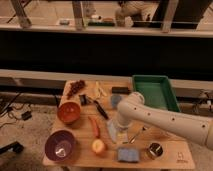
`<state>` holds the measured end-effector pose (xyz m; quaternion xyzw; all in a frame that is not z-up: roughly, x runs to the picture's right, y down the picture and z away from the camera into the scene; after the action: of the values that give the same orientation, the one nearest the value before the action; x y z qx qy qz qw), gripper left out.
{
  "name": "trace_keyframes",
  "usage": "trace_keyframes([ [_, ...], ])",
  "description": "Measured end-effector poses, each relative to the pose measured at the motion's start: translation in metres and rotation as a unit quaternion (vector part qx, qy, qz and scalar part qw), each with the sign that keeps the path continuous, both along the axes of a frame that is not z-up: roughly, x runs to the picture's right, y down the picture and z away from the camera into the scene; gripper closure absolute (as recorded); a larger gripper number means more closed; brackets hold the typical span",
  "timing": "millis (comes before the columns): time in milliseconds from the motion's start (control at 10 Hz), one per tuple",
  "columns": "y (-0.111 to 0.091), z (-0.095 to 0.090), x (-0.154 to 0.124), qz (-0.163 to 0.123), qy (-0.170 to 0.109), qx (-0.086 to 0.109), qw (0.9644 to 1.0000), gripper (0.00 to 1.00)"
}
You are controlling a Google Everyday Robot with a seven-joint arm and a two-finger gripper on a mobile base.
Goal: Place towel in red bowl
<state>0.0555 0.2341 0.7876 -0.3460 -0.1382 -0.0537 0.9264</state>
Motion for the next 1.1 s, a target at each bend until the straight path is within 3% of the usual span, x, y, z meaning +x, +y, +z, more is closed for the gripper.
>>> trace_keyframes([
  [500, -0.001, 0.018, 0.007, 0.001, 0.004, 0.004, 1.0000, 0.20],
  [800, 0.004, 0.032, 0.019, 0.004, 0.011, -0.007, 0.9999, 0.22],
  [1100, 0.008, 0.037, 0.017, -0.001, -0.005, -0.018, 0.9998, 0.49],
])
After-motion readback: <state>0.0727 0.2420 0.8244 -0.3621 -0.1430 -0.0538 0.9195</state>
